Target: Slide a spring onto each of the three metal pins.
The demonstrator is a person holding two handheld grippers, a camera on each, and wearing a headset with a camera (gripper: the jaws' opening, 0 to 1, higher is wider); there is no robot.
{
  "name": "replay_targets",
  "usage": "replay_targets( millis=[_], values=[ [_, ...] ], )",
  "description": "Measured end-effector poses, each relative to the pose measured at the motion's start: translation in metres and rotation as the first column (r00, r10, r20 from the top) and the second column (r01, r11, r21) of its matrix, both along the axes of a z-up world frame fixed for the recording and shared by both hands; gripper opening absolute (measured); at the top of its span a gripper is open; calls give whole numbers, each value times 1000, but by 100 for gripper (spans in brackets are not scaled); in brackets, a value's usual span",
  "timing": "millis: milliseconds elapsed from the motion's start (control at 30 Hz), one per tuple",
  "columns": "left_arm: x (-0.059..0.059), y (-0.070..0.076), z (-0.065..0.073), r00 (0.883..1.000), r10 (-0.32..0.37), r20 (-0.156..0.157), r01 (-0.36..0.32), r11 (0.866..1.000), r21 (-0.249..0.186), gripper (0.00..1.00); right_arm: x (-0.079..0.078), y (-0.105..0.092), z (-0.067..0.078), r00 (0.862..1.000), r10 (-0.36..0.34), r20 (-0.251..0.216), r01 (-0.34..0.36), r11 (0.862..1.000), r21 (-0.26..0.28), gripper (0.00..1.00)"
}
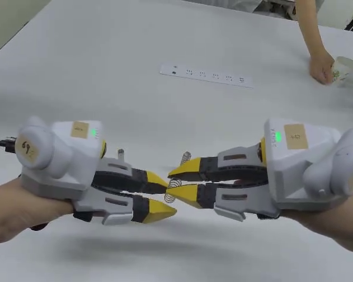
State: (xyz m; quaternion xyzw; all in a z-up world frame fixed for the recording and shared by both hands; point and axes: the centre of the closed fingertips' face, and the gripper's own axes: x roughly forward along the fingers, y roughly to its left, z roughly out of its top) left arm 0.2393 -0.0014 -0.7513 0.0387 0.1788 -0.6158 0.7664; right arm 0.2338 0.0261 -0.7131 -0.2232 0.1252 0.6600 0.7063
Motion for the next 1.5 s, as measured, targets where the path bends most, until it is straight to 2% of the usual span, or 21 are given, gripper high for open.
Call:
replay_targets(
  millis=[233, 333, 467, 867, 967, 1100, 1267, 1500],
  values=[
    [4, 7, 2, 1000, 24, 1, -24, 1000, -2, 14, 2, -1, 0, 1000, -3, 9, 3, 1000, -8, 7],
    [8, 12, 4, 999, 53, 6, -53, 999, -11, 16, 3, -3, -3, 1000, 1, 22, 0, 1000, -25, 7],
    [11, 18, 6, 997, 73, 7, -73, 997, -14, 20, 4, -2, -2, 1000, -3, 17, 4, 1000, -19, 7],
    [19, 45, 9, 987, 160, 9, -160, 987, -14, 29, 7, -5, -8, 1000, -12, 29, 13, 999, -42, 7],
    [21, 51, 7, 982, 189, 8, -189, 982, -10, 32, 8, -6, -9, 999, -10, 43, 12, 999, -49, 7],
    [23, 58, 6, 976, 219, 16, -219, 976, -7, 37, 8, -5, -9, 999, -13, 42, 15, 999, -46, 7],
    [24, 71, 5, 968, 252, 10, -252, 968, -4, 42, 10, -7, -10, 999, -22, 44, 24, 998, -50, 7],
    [28, 89, 5, 947, 321, 17, -321, 947, -10, 53, 14, -9, -12, 998, -36, 47, 39, 998, -56, 7]
  ],
)
